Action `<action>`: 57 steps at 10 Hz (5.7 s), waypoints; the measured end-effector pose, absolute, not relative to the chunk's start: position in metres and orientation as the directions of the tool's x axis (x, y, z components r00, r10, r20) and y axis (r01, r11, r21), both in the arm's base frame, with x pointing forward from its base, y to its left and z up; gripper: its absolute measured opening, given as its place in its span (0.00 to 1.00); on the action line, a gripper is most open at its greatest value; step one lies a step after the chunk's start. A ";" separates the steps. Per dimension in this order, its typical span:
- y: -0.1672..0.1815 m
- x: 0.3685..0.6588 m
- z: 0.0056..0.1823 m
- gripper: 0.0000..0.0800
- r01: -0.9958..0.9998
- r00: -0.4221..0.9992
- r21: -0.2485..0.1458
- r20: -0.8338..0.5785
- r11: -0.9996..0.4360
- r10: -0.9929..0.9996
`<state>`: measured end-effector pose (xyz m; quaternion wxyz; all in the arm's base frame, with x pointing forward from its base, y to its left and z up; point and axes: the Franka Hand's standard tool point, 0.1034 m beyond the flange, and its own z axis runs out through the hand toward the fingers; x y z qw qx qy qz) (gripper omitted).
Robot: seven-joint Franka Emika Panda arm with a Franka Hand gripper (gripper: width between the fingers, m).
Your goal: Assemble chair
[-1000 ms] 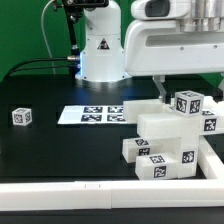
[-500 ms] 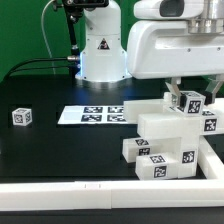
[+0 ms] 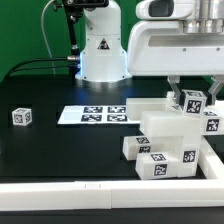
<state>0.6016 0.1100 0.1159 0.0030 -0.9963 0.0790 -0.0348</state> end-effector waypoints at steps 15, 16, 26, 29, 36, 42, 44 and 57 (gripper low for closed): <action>0.092 0.607 0.113 0.76 -0.787 0.603 -0.136 0.032 -0.601 -0.797; 0.099 0.606 0.115 0.80 -0.727 0.681 -0.099 0.017 -0.679 -0.732; 0.099 0.606 0.117 0.79 -0.012 0.998 -0.036 0.058 -0.999 -0.014; 0.099 0.606 0.117 0.35 -0.120 0.991 -0.043 0.053 -0.992 -0.122; 0.098 0.608 0.116 0.35 -0.804 0.586 -0.116 0.008 -0.583 -0.810; 0.095 0.615 0.117 0.35 -0.977 0.166 -0.153 -0.100 -0.149 -0.981; 0.098 0.615 0.117 0.36 -0.990 0.005 -0.142 -0.137 0.015 -0.991; 0.106 0.614 0.118 0.81 -0.465 0.879 -0.118 0.059 -0.877 -0.474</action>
Offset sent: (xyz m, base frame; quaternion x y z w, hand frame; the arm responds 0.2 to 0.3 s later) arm 0.0024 -0.0263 0.0028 -0.0116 -0.0042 0.2370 0.9714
